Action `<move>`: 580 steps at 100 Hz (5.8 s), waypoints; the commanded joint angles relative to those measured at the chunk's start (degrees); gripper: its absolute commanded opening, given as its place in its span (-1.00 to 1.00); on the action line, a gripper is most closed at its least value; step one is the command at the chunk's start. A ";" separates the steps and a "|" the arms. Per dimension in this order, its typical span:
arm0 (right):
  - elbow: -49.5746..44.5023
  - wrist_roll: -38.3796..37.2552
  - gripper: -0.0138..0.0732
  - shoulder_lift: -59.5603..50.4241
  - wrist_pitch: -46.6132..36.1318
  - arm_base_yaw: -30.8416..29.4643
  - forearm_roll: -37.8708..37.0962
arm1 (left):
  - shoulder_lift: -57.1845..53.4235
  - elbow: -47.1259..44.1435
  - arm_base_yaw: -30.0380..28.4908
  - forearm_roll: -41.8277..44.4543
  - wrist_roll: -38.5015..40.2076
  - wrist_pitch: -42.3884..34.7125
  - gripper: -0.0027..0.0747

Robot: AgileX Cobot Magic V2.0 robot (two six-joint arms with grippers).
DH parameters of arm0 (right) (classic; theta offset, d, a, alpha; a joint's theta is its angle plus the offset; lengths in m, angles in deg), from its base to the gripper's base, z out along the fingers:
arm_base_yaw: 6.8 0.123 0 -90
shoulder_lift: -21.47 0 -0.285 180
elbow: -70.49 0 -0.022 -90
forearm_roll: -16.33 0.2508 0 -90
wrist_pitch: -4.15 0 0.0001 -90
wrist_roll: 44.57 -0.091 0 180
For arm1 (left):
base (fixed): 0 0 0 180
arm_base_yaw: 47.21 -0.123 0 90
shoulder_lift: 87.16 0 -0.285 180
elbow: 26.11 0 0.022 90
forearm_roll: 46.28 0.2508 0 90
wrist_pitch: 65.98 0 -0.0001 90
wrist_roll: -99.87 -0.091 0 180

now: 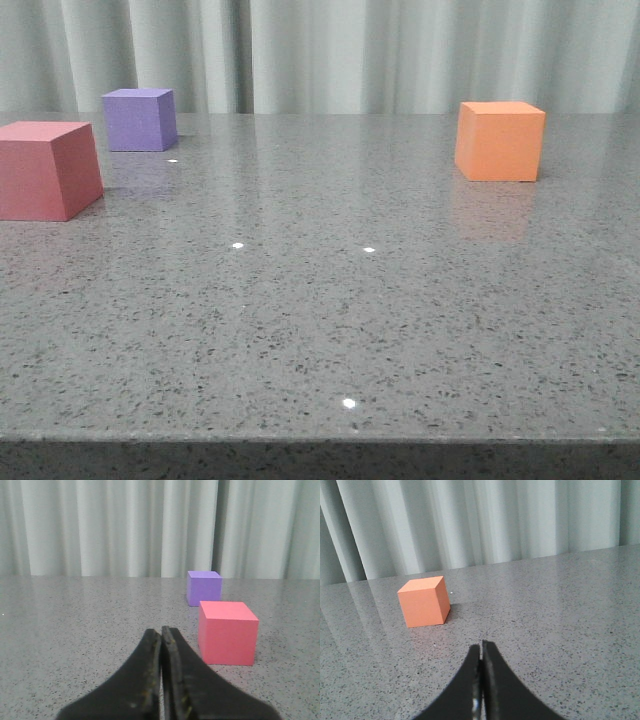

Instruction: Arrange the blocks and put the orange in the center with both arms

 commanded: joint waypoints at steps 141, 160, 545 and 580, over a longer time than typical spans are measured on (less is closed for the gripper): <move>43.78 0.32 -0.83 38.61 36.72 -0.31 3.82 | -1.76 -2.52 -0.17 -0.20 0.33 -4.46 -0.98; 43.78 0.32 -0.59 40.42 39.78 -0.31 3.87 | -1.76 -2.52 -0.17 -0.20 0.33 -4.46 -0.98; 134.81 -31.70 0.18 127.67 60.31 37.82 -20.41 | -1.76 -2.52 -0.17 -0.20 0.33 -4.46 -0.98; 134.81 -31.70 0.60 128.63 60.00 37.82 -19.10 | -1.76 -2.52 -0.17 -0.20 0.33 -4.46 -0.98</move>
